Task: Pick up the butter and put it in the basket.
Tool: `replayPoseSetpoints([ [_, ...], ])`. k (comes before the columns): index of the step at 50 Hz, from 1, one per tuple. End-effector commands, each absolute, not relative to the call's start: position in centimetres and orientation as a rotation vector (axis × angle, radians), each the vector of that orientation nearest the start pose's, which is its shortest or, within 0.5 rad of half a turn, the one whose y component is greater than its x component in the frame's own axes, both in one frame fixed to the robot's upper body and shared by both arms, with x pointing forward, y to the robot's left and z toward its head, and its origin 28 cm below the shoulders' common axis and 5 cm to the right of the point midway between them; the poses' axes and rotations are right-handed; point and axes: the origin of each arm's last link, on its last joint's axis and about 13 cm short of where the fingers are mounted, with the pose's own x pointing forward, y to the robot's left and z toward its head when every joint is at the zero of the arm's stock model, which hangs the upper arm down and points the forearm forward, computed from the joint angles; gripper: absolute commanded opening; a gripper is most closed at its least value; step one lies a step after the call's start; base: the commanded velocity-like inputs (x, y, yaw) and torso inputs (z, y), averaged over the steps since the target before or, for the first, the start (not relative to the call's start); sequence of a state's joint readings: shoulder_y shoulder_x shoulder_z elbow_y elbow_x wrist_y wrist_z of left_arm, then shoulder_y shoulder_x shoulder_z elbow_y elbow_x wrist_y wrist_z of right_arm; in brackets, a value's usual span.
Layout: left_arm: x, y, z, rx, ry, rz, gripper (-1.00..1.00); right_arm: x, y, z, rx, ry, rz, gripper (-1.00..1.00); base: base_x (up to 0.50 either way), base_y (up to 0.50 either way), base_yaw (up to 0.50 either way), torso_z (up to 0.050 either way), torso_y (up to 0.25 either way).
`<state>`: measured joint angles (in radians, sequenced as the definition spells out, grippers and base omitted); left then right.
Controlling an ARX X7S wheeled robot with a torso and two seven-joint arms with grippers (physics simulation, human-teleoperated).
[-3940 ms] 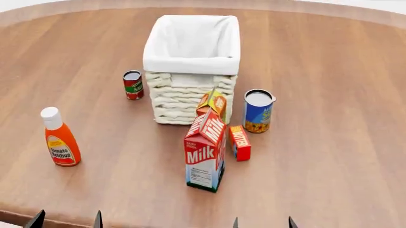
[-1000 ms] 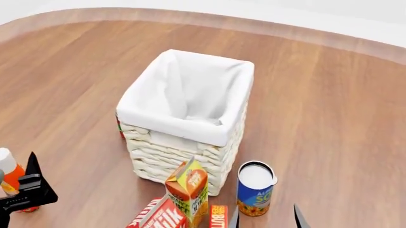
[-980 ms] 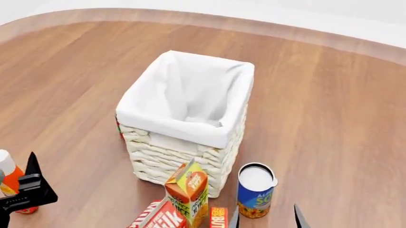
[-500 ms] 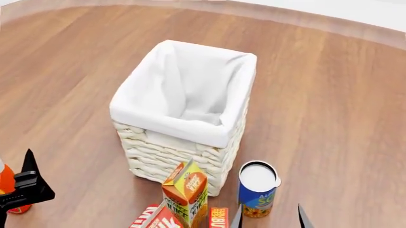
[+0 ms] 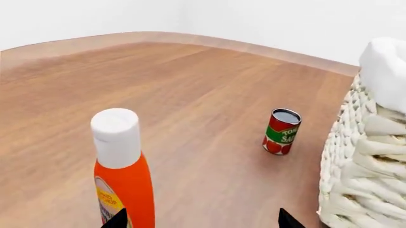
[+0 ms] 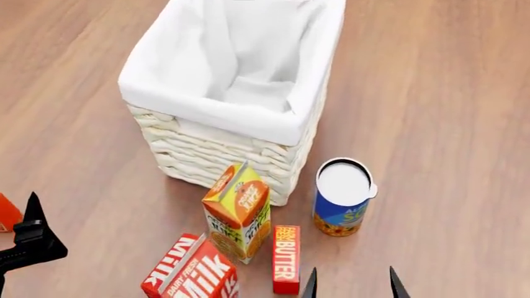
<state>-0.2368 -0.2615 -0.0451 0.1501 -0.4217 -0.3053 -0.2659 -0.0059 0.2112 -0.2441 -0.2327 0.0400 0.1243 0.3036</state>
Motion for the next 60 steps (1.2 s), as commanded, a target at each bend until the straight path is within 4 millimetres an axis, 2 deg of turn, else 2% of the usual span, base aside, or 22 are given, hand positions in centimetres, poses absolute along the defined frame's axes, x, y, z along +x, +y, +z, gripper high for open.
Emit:
replayPoseSetpoints([
  [1,26.0,26.4,9.1,-0.162,-0.069,0.22,1.0,20.4,-9.3,4.7,-0.145,-0.095,-0.043,1.0,0.0,0.0,0.0,0.0,-0.25],
  [6,25.9,26.3,9.0,-0.161,-0.067,0.219,1.0,20.3,-9.3,4.8,-0.149,-0.099,-0.046,1.0,0.0,0.0,0.0,0.001,-0.25],
  [9,25.7,26.5,9.3,-0.168,-0.067,0.225,1.0,19.6,-9.1,4.8,-0.158,-0.099,-0.046,1.0,0.0,0.0,0.0,0.001,-0.225],
  [11,25.7,26.7,9.4,-0.183,-0.064,0.233,1.0,18.7,-8.9,4.8,-0.173,-0.105,-0.047,1.0,0.0,0.0,0.0,0.0,-0.009],
  [15,25.2,27.2,9.5,-0.199,-0.049,0.253,1.0,15.6,-8.0,3.8,-0.161,-0.122,-0.031,1.0,0.0,0.0,0.0,0.0,0.0],
  [19,24.3,27.5,9.9,-0.206,-0.045,0.258,1.0,14.2,-7.2,3.2,-0.148,-0.133,-0.007,1.0,0.0,0.0,0.0,0.0,0.0],
  [21,24.2,27.6,10.0,-0.211,-0.044,0.259,1.0,14.1,-6.8,3.0,-0.152,-0.123,0.013,1.0,0.0,0.0,0.0,0.0,0.0],
  [32,23.7,27.8,10.7,-0.222,-0.047,0.272,1.0,14.8,-6.2,2.2,-0.135,-0.124,0.042,1.0,0.0,0.0,0.0,0.0,0.0],
  [51,23.7,28.0,10.9,-0.234,-0.048,0.273,1.0,18.3,-6.4,0.9,-0.09,-0.16,0.059,1.0,0.0,0.0,0.0,0.0,0.0],
  [60,23.4,28.0,11.0,-0.238,-0.048,0.274,1.0,19.6,-6.3,1.2,-0.083,-0.174,0.07,1.0,0.0,0.0,0.0,0.0,0.0],
])
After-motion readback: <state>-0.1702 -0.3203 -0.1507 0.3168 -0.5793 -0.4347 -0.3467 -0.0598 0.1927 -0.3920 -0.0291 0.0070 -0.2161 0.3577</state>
